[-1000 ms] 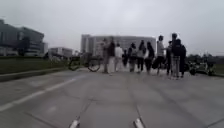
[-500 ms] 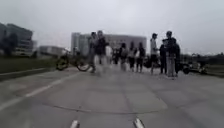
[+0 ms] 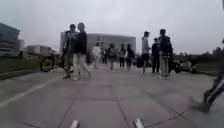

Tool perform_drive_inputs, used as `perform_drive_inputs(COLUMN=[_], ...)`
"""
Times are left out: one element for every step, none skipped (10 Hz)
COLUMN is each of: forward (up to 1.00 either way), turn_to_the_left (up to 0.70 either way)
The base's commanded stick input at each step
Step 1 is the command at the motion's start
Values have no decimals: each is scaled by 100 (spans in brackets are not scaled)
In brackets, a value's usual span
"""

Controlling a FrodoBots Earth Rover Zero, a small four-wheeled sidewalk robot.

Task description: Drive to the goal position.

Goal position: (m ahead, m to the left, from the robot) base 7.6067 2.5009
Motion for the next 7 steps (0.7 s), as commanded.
perform_drive_inputs(forward=[76,76,76,76,76,76,76], turn_to_the_left=[-4,-4,-4,-4,-4,-4,-4])
